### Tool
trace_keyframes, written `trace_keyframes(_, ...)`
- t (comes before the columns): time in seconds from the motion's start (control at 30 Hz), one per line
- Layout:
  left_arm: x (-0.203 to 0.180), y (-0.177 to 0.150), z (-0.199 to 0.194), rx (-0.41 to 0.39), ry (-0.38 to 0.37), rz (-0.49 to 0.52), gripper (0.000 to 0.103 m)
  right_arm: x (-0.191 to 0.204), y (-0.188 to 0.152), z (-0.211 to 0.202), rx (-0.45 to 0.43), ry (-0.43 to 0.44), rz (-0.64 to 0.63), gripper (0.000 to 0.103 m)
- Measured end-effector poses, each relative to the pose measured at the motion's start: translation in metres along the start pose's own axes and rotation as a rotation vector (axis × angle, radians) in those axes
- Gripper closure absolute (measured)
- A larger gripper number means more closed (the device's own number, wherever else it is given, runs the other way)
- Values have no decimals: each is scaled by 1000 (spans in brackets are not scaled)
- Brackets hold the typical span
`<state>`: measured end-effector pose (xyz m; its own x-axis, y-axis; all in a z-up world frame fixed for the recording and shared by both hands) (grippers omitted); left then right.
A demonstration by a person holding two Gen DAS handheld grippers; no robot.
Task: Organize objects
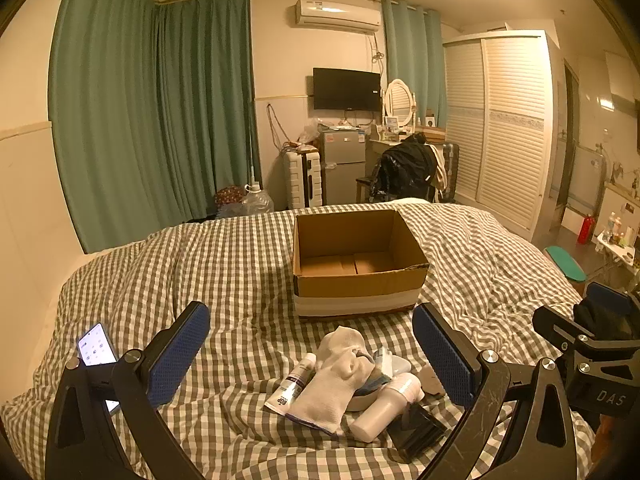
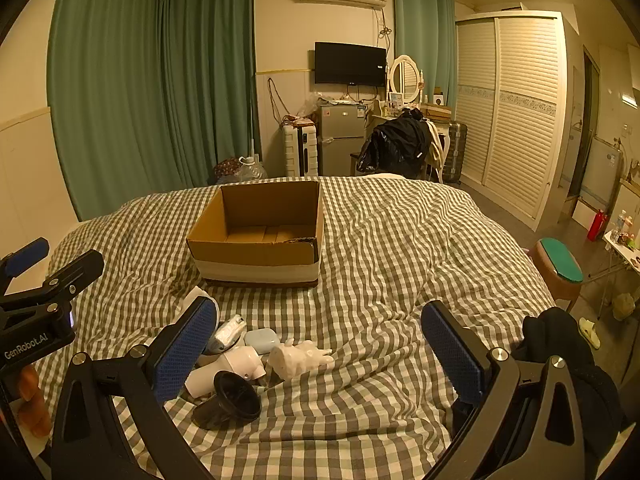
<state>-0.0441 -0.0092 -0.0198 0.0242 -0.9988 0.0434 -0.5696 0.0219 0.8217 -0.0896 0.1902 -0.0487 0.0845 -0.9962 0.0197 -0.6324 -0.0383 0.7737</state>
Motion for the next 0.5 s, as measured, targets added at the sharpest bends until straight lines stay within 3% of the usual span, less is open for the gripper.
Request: trace_keyframes(0.5,-1,0,2,6,-7,4,0,0,-1,0,4,5,1,0)
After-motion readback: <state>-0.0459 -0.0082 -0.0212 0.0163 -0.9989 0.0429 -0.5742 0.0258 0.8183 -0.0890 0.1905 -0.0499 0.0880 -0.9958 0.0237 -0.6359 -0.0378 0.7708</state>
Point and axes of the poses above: each gripper's, at about its wrist camera, not at the fingertips, and z roughly the way its jaws point, x to its left, y to its top, the point moved 5 cm from there along z, roughly the way its jaws point, and after that the axes turned 7 degrees about x, right-handed, at the moved point
